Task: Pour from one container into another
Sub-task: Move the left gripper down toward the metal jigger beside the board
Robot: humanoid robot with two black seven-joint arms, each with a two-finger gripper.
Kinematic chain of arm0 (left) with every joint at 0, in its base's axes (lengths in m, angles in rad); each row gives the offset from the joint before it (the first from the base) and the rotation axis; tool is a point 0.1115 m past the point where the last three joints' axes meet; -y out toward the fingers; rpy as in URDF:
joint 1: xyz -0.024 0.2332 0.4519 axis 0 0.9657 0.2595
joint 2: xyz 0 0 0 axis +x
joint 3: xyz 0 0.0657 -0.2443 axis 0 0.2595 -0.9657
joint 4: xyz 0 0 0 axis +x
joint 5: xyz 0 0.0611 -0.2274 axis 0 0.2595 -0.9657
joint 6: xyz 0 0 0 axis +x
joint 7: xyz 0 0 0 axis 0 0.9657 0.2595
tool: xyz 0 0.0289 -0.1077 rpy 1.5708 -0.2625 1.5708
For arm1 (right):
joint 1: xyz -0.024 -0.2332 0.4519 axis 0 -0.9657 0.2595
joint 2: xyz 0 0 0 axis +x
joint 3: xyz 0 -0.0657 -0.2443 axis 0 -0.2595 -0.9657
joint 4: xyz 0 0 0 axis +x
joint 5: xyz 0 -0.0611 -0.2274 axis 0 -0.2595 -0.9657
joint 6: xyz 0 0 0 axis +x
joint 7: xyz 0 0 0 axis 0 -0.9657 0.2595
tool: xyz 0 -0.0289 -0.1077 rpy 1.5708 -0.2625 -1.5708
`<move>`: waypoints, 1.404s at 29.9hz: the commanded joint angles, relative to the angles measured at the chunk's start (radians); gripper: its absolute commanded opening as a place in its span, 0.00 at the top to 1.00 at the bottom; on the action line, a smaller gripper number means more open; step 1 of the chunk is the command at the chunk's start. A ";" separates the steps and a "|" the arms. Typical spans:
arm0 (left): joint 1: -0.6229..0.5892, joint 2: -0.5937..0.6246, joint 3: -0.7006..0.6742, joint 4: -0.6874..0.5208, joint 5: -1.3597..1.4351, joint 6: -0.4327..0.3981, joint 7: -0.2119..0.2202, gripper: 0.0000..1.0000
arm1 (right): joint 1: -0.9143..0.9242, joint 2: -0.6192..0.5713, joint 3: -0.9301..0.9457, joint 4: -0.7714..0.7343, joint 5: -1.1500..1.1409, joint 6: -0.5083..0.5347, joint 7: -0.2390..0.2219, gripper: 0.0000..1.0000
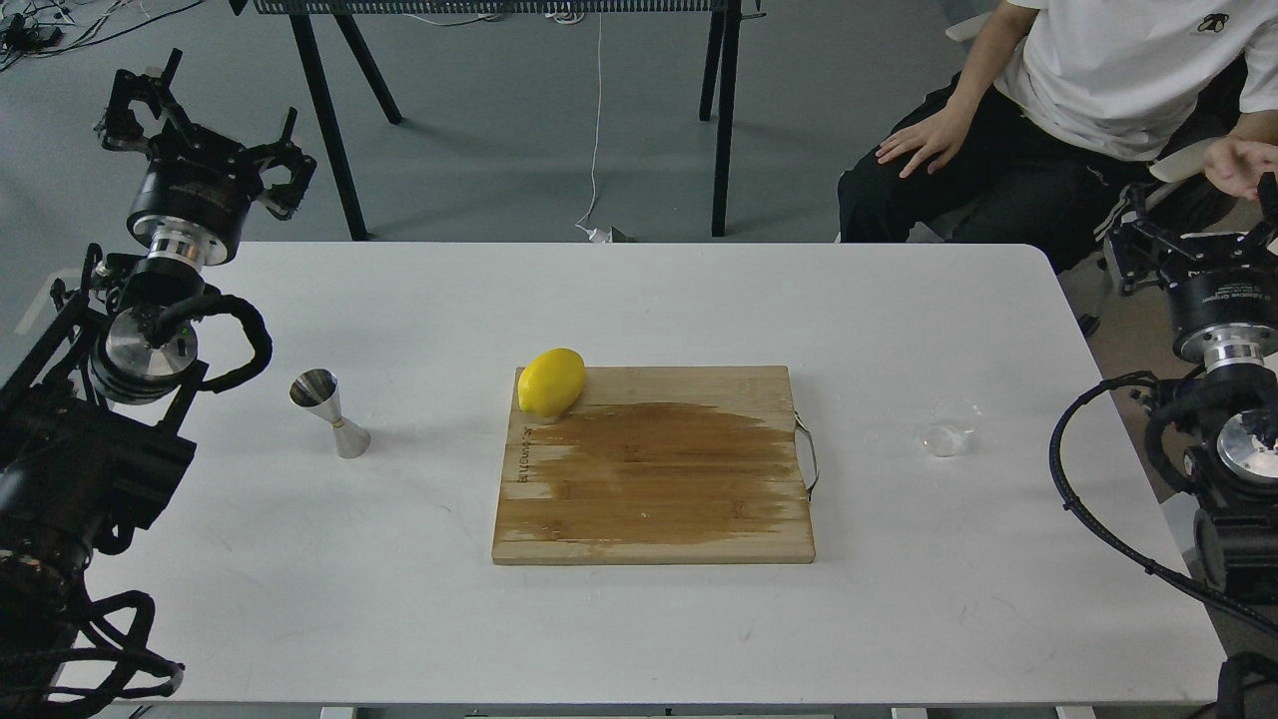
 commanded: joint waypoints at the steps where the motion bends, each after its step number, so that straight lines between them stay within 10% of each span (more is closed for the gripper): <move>1: -0.004 0.002 0.001 0.000 0.000 0.001 -0.001 0.00 | -0.001 -0.003 -0.001 0.002 -0.004 0.000 0.001 0.00; 13: 0.066 0.073 0.052 -0.124 0.038 -0.058 -0.050 0.00 | -0.004 -0.014 -0.005 0.014 -0.009 0.000 0.000 0.00; 29: 0.434 0.590 0.281 -0.750 0.425 0.210 -0.228 0.04 | -0.031 -0.063 -0.033 0.032 -0.007 0.000 0.005 0.00; 42: 0.640 0.611 0.320 -0.729 1.206 0.539 -0.225 0.04 | -0.079 -0.072 -0.029 0.090 -0.006 0.000 0.006 0.00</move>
